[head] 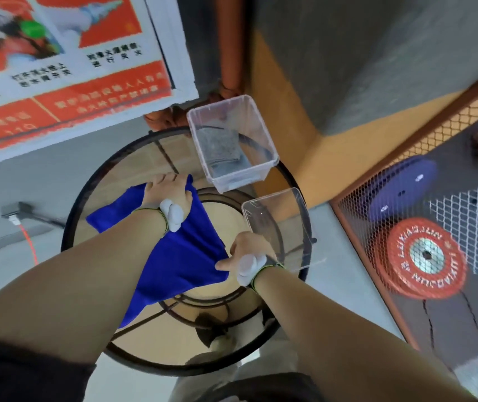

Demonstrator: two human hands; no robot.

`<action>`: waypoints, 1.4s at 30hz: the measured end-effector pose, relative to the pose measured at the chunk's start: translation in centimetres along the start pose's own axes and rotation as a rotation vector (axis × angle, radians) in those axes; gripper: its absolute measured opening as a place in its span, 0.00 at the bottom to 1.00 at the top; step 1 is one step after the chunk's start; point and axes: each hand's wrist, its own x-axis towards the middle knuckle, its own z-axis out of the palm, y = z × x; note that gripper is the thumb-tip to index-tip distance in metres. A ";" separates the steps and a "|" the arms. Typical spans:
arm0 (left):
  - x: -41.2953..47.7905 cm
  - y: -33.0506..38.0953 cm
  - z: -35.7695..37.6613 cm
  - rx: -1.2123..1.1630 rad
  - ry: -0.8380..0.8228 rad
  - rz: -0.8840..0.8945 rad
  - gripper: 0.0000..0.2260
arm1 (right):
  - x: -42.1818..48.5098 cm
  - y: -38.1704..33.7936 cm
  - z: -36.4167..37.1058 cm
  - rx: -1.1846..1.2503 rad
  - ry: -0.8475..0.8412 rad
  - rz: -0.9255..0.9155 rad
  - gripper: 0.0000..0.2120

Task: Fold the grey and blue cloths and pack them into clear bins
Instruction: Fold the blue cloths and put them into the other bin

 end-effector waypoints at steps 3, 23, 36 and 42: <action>1.1 0.7 -0.1 0.057 -0.009 -0.042 0.22 | 0.3 0.2 0.8 0.009 -0.068 -0.006 0.20; -2.0 -7.1 -8.0 -0.450 0.405 -0.078 0.12 | -4.6 -4.1 -6.8 -0.122 -0.042 -0.170 0.20; -9.6 -11.8 -15.3 -0.573 0.710 -0.188 0.12 | -8.7 -8.3 -13.5 0.155 0.292 -0.453 0.13; -13.0 -13.7 -17.2 -0.597 0.654 -0.269 0.17 | -9.8 -10.0 -15.4 0.306 0.354 -0.529 0.07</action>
